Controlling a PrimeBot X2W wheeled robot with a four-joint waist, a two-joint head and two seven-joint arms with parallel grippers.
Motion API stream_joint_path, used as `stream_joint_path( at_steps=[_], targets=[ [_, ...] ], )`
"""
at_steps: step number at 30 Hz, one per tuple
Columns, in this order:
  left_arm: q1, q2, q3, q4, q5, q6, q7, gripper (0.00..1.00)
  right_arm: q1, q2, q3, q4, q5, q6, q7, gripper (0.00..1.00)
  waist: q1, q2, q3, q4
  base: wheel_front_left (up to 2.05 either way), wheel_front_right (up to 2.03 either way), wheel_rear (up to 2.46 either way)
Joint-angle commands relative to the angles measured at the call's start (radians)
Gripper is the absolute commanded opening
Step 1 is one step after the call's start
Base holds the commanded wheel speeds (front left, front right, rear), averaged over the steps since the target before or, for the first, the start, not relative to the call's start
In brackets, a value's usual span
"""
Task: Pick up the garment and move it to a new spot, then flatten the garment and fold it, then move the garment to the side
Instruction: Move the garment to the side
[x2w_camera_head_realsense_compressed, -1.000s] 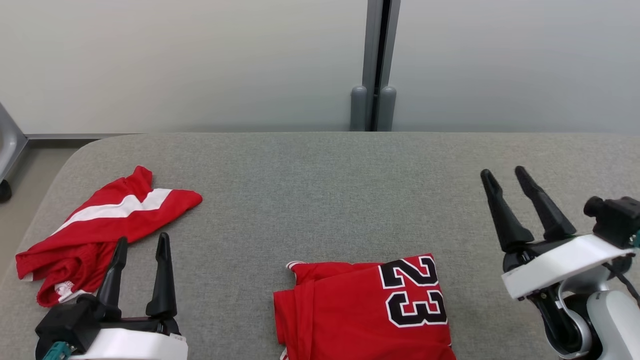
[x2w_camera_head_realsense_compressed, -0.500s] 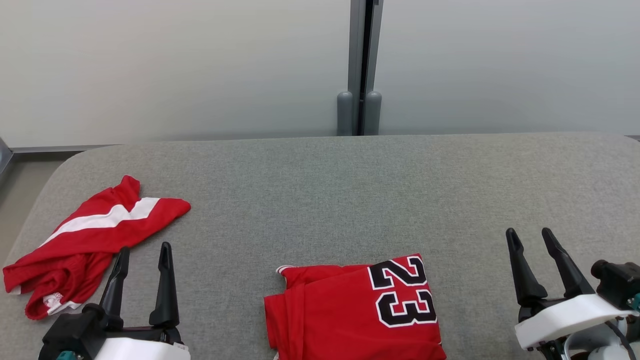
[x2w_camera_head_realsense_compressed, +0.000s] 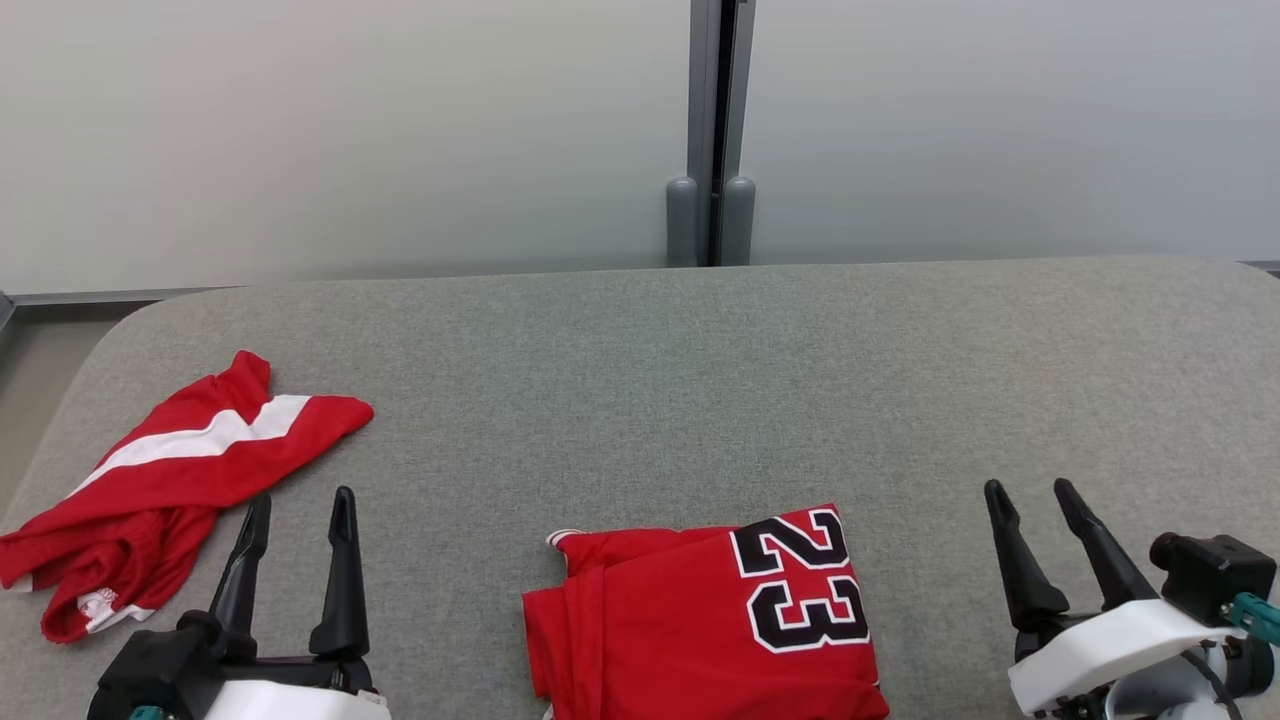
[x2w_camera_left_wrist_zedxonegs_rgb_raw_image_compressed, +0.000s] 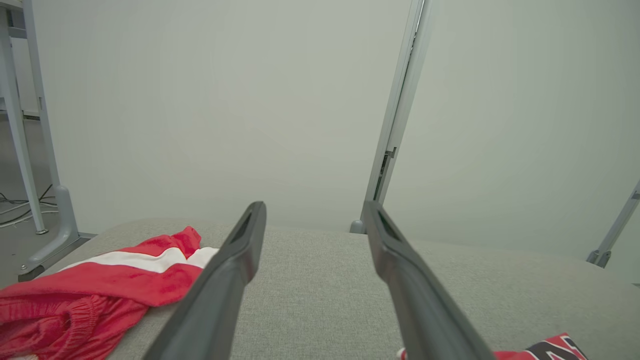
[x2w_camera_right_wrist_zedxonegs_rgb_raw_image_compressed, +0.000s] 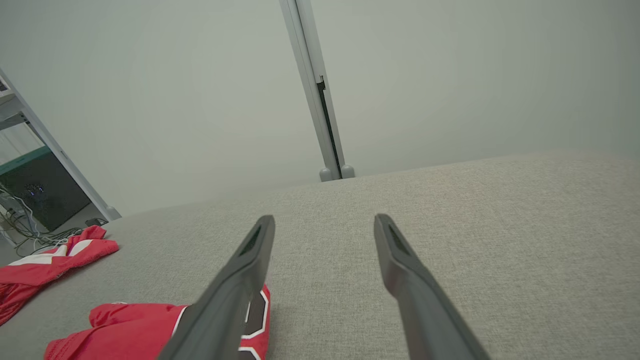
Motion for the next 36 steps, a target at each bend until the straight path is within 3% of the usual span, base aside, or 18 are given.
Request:
stream_joint_path(
  at_steps=[1,8,22,34,35,36],
  targets=[
    [0.002,-0.001,0.005,0.004,0.004,-0.005,-0.004,1.0,-0.006,-0.01,0.001,0.003,0.006,0.002,0.002,1.0,0.0,0.0,-0.002,0.002,0.0,0.0,0.0],
    [-0.007,-0.007,0.005,0.01,0.013,-0.012,-0.005,1.0,-0.028,-0.011,0.046,0.014,0.024,0.002,0.044,1.0,0.0,0.0,-0.004,0.01,0.0,0.0,0.0],
    [-0.038,-0.011,-0.026,0.028,0.003,-0.025,0.003,1.0,-0.158,0.026,0.135,0.238,0.111,0.002,0.376,1.0,0.0,0.0,0.025,0.088,0.0,0.0,0.0],
    [-0.048,-0.013,-0.029,0.045,-0.008,-0.025,0.001,1.0,-0.151,0.06,0.13,0.293,0.195,0.002,0.563,1.0,0.0,0.0,0.047,0.125,0.0,0.0,0.0],
    [-0.051,-0.013,-0.031,0.047,-0.009,-0.027,0.0,1.0,-0.155,0.054,0.123,0.272,0.19,0.002,0.54,0.38,0.0,0.0,0.046,0.121,0.0,0.0,0.0],
    [-0.053,-0.013,-0.032,0.048,-0.009,-0.027,0.0,1.0,-0.157,0.051,0.125,0.265,0.186,0.002,0.532,0.0,0.0,0.0,0.045,0.117,0.0,0.0,0.0]
  ],
)
